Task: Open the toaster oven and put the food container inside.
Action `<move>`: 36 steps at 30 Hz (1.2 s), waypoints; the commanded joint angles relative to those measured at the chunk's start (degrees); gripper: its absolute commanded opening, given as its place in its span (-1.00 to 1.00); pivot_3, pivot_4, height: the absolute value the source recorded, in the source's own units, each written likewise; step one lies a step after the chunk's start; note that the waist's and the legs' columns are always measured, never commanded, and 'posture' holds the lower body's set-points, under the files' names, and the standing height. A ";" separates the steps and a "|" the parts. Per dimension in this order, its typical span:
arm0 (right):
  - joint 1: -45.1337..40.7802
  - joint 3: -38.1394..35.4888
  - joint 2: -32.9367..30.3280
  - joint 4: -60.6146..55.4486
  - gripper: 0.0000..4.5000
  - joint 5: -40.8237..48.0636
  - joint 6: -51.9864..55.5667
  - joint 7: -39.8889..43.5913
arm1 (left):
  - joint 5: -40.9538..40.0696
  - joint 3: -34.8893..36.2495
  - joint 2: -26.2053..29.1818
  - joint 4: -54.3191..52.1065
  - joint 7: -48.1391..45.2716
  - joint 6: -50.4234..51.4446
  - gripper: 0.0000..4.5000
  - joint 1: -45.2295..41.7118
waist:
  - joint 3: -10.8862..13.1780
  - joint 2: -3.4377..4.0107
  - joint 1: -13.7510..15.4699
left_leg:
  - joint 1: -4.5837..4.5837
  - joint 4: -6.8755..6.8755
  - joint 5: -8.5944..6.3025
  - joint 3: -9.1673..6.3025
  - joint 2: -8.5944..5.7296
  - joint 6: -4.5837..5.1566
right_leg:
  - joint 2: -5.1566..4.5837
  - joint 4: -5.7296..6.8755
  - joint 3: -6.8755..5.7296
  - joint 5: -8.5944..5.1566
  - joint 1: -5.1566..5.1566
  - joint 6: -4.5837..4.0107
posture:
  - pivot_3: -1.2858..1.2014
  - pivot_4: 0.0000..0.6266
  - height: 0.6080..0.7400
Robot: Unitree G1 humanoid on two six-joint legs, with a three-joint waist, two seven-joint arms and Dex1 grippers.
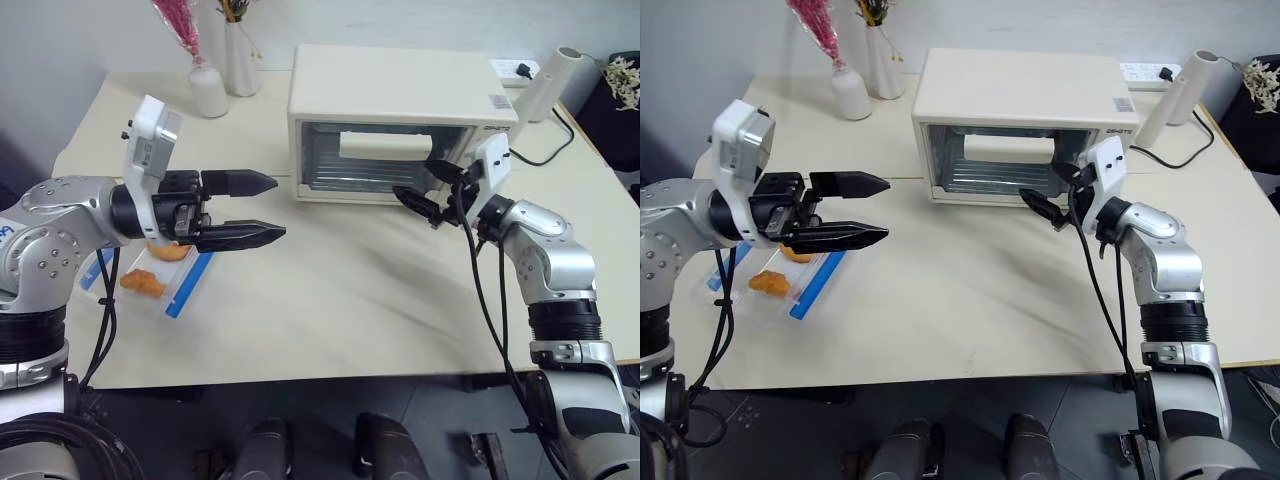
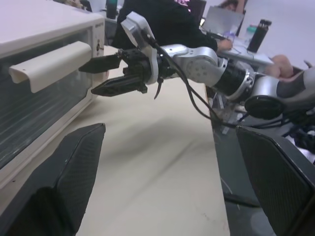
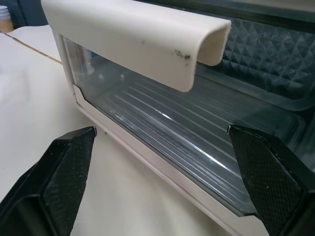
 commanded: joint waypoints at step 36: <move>12.23 -1.88 0.54 -28.63 1.00 11.86 10.28 0.72 | 38.26 -10.51 -18.17 45.34 -0.15 -40.93 -0.99 -25.27 | 0.08 0.10 0.07 | -0.24 0.00 0.00 0.18 0.04 -0.02 | 0.10 0.11 0.07 0.00 -0.45 0.00 | 0.03 -0.52 1.00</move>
